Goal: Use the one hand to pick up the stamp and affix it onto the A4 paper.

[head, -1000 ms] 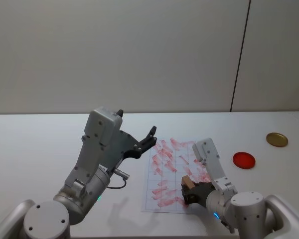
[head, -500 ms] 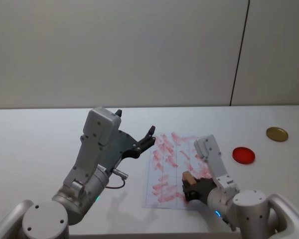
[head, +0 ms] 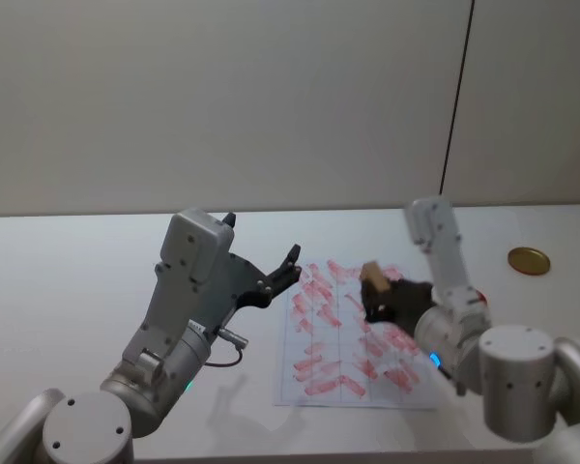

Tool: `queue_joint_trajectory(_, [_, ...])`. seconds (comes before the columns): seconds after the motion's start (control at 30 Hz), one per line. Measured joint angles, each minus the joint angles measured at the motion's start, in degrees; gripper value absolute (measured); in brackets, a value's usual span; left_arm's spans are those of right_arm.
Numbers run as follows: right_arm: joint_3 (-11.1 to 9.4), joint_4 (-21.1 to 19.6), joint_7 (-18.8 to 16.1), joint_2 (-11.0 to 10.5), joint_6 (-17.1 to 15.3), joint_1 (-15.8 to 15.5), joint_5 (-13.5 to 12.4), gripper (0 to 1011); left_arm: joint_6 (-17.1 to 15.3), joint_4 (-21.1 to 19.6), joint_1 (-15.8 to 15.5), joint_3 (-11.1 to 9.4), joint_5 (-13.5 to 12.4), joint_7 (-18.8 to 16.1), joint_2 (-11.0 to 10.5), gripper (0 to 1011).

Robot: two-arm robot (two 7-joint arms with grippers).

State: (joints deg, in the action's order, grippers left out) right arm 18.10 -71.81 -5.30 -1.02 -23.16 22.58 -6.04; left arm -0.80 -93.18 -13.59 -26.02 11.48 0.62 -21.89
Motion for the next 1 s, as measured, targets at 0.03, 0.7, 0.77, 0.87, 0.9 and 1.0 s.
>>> queue_joint_trajectory(0.03, [-0.37,-1.22,0.57,-0.20,-0.18,-0.17,-0.65,220,0.00,0.00,0.00,0.00,0.00,0.00,0.00,993])
queue_joint_trajectory(0.7, [-6.79,-2.68,6.41,-4.25,-0.40,0.31,-3.93,219,0.00,0.00,0.00,0.00,0.00,0.00,0.00,993])
queue_joint_trajectory(0.77, [-7.17,-1.63,6.55,-4.45,-0.12,0.71,-3.83,219,0.00,0.00,0.00,0.00,0.00,0.00,0.00,993])
queue_joint_trajectory(0.87, [-7.82,1.04,6.69,-4.76,0.43,1.79,-3.52,219,0.00,0.00,0.00,0.00,0.00,0.00,0.00,993])
queue_joint_trajectory(0.9, [-7.95,1.48,6.70,-4.80,0.57,2.07,-3.41,219,0.00,0.00,0.00,0.00,0.00,0.00,0.00,993])
queue_joint_trajectory(1.0, [-8.36,4.58,6.69,-4.93,1.33,3.30,-2.96,220,0.00,0.00,0.00,0.00,0.00,0.00,0.00,993])
